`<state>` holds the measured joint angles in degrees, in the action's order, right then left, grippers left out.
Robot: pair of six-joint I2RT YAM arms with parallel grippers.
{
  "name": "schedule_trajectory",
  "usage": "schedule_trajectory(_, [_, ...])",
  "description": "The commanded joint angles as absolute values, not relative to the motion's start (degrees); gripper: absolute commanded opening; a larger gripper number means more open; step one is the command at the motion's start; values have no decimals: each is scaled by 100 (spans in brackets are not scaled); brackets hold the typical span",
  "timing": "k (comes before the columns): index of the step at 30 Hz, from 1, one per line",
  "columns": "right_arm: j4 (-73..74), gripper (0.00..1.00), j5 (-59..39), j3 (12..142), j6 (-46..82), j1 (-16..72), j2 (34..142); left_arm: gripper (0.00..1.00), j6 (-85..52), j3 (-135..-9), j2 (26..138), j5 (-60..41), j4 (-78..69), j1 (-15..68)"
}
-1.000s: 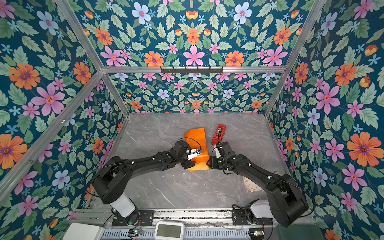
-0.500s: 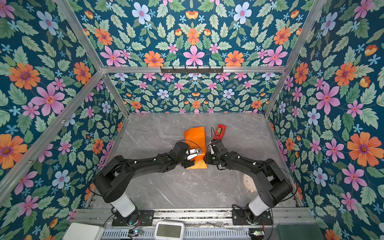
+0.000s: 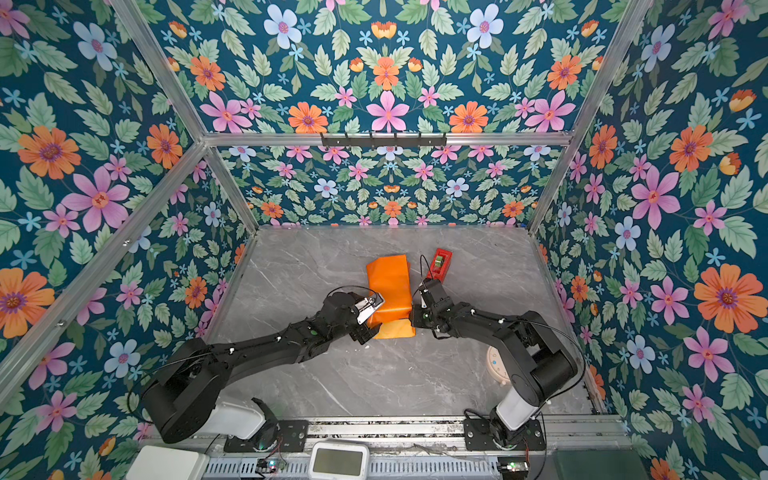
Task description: Wrap the gift box in paper
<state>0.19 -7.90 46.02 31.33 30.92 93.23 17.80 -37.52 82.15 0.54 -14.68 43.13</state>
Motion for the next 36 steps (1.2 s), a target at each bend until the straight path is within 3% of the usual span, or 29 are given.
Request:
schedule_trajectory(1, [127,36,-703,4623,3085,3094,9323,97,909,-3710,8222,-3,-1635,4124])
schedule_trajectory(14, [11,36,-686,4691,2999,3087,9251,79,478,-3893,8961,-383,-1582,3902])
schedule_trajectory(25, [20,37,-721,4711,3111,3110,9315,48,-523,-3799,9218,-567,-1782,3911])
schedule_trajectory(36, [47,32,-624,4794,3177,3175,9449,30,-1362,-3763,9540,-646,-2007,3946])
